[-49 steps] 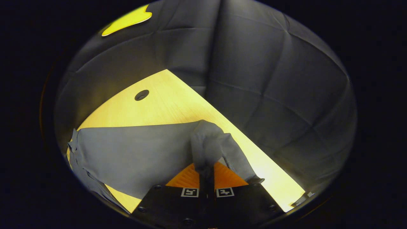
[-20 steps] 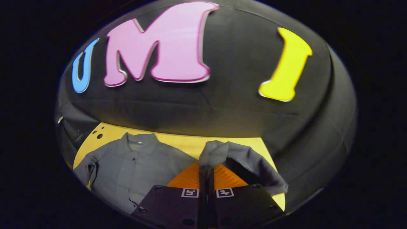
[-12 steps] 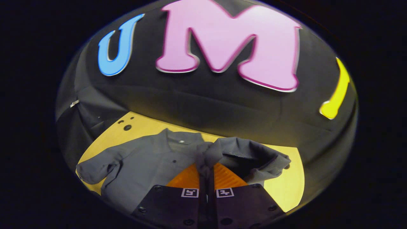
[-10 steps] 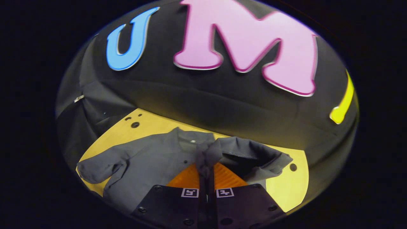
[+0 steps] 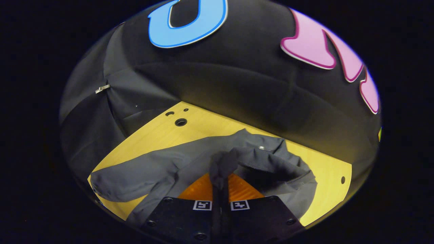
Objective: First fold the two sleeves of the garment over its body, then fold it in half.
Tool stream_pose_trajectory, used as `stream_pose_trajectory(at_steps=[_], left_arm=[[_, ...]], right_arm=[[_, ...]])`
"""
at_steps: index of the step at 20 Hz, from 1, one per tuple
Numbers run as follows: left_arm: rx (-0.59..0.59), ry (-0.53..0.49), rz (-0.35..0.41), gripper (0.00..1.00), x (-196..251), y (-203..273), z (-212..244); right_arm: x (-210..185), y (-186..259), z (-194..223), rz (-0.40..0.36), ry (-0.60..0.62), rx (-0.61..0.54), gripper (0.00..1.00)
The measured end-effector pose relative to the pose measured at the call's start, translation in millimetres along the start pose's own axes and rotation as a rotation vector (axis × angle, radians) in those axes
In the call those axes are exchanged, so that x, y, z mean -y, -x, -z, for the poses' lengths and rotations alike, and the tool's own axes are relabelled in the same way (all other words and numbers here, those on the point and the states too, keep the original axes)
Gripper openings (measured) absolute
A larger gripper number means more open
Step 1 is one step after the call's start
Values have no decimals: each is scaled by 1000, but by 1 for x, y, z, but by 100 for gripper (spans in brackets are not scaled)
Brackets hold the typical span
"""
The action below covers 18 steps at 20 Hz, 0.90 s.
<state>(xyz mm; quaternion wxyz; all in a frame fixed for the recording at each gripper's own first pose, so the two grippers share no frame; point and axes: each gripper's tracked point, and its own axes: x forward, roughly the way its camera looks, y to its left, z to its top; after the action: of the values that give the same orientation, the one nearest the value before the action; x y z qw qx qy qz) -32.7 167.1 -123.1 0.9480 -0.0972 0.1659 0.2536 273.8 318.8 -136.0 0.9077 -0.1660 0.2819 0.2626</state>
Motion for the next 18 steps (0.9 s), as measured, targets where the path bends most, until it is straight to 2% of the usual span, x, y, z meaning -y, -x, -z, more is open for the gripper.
stream_pose_trajectory(at_steps=[4, 5, 6, 7, 8, 9, 10, 11, 12, 14, 15, 18], left_arm=[[-33, 64, 5, 96, -3, -2, 12], [-31, 68, 5, 92, -4, -2, 13], [-31, 70, 6, 96, -5, -2, 13], [-30, 72, 7, 92, -5, -3, 14], [-28, 73, 7, 96, -6, -4, 14], [-28, 75, 5, 92, -8, -4, 15], [-26, 78, 3, 96, -10, -5, 15], [-23, 81, 1, 92, -13, -6, 16], [-19, 83, -1, 96, -15, -8, 15], [-10, 83, -15, 96, -24, -15, 14], [-5, 85, -27, 96, -31, -20, 13], [-4, 101, -71, 96, -59, -41, 13]], right_arm=[[-36, -22, 18, -37, 31, -55, 5], [-45, -25, 20, -53, 45, -56, 10], [-54, -25, 20, -70, 54, -54, 13], [-65, -25, 20, -96, 50, -53, 20], [-74, -21, 20, -117, 42, -50, 25], [-83, -19, 19, -142, 29, -51, 48], [-88, -17, 21, -147, 22, -50, 56], [-91, -14, 20, -145, 20, -44, 65], [-94, -9, 19, -150, 17, -33, 74], [-92, 4, 20, -144, 17, -24, 93], [-90, 10, 21, -137, 16, -19, 98], [-71, 33, 20, -101, -7, 10, 99]])
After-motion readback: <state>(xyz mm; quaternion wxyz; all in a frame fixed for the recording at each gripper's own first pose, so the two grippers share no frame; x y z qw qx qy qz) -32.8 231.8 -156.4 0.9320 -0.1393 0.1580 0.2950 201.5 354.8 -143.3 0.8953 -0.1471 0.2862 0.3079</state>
